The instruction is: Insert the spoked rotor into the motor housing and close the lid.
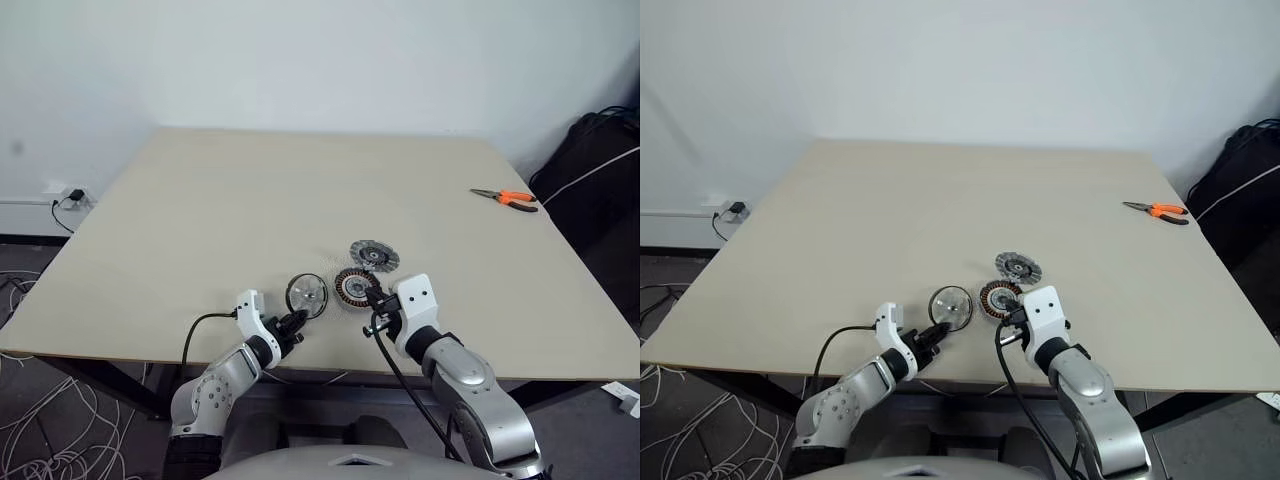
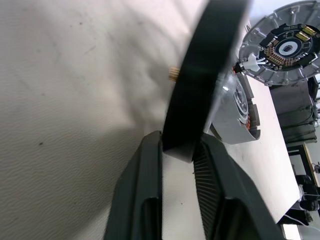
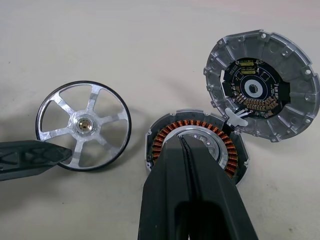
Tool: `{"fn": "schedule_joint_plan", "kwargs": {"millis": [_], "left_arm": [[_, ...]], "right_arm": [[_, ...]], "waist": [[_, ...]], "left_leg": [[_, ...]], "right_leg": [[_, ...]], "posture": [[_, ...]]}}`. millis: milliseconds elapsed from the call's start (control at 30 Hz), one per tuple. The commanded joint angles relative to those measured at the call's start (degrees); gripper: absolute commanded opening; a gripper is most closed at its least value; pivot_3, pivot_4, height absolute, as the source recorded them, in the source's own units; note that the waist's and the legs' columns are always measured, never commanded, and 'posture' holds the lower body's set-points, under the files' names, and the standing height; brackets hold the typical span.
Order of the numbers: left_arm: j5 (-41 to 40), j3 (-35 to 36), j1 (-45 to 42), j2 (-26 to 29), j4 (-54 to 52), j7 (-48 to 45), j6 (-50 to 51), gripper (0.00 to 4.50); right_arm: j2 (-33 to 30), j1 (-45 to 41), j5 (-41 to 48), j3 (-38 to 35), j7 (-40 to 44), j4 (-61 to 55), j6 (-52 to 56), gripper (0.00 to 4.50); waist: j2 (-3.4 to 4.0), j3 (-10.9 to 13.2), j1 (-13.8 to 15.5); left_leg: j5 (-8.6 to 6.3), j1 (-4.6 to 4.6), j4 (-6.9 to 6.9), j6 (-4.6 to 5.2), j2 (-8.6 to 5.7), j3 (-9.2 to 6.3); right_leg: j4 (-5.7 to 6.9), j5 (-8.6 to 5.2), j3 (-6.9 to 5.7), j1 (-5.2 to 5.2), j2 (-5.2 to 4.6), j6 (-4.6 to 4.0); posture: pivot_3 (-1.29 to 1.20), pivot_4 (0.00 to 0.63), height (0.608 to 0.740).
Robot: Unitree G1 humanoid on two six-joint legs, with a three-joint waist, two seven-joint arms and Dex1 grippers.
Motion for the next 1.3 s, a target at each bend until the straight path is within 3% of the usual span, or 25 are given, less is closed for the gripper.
{"fn": "schedule_joint_plan", "kwargs": {"millis": [33, 267, 467, 700, 1100, 1300], "left_arm": [[-1.0, 1.1, -0.6, -4.1, 0.2, 1.8, -1.7, 0.93], [-7.7, 6.7, -1.8, -7.5, -0.5, 4.6, -8.6, 0.93], [-18.6, 5.8, -5.6, -9.5, -2.4, 6.0, -4.9, 0.93], [-24.4, 1.6, -9.1, -10.0, -1.4, 7.8, -2.6, 0.93], [-25.4, -2.8, -3.8, -5.2, -3.3, 13.7, 0.2, 0.93], [-26.8, -3.3, 1.2, -1.5, -12.1, 3.8, -2.4, 0.93]], "right_arm": [[-0.1, -0.5, 0.5, -0.6, -0.1, -2.8, -0.1, 0.0], [-0.5, -0.1, 0.6, -1.0, -0.1, -3.4, 0.4, 0.0], [-1.3, 0.2, 1.4, -2.0, 0.7, -5.5, 1.1, 0.0], [-2.2, 1.6, 1.7, -2.9, 0.5, -7.1, 1.3, 0.0], [-1.7, 5.6, 1.3, -3.8, -1.6, -9.6, 1.1, 0.0], [-1.9, 5.5, 1.6, -4.0, -1.7, -9.3, 1.2, 0.0]], "waist": [[0.0, 0.0, 0.0], [-0.01, 0.0, -0.2], [-0.05, 0.0, 0.5], [-0.05, 0.0, 0.6], [-0.03, 0.0, 0.5], [-0.01, 0.1, 0.4]], "left_leg": [[0.0, 0.0, 0.0, 0.0, 0.0, -0.01], [0.0, -0.01, -0.01, -0.01, 0.05, -0.02], [-0.01, -0.12, 0.05, -0.01, 0.0, -0.02], [0.0, -0.13, 0.1, 0.0, -0.01, -0.01], [0.0, -0.07, 0.22, 0.01, 0.0, 0.0], [-0.01, -0.1, 0.21, -0.01, 0.02, -0.01]], "right_leg": [[0.0, 0.0, 0.0, 0.0, 0.0, 0.0], [0.03, 0.01, 0.01, -0.04, -0.01, -0.02], [-0.02, 0.01, -0.06, -0.06, -0.11, -0.02], [-0.04, 0.01, -0.05, -0.04, -0.01, -0.01], [0.0, 0.01, -0.06, 0.06, 0.07, 0.02], [-0.01, 0.01, -0.06, 0.02, 0.02, 0.02]], "posture": [[0.0, 0.0, 0.74], [0.0, 0.0, 0.74], [0.0, 0.0, 0.74], [0.0, 0.0, 0.74], [0.0, 0.0, 0.74], [0.0, 0.0, 0.74]]}}
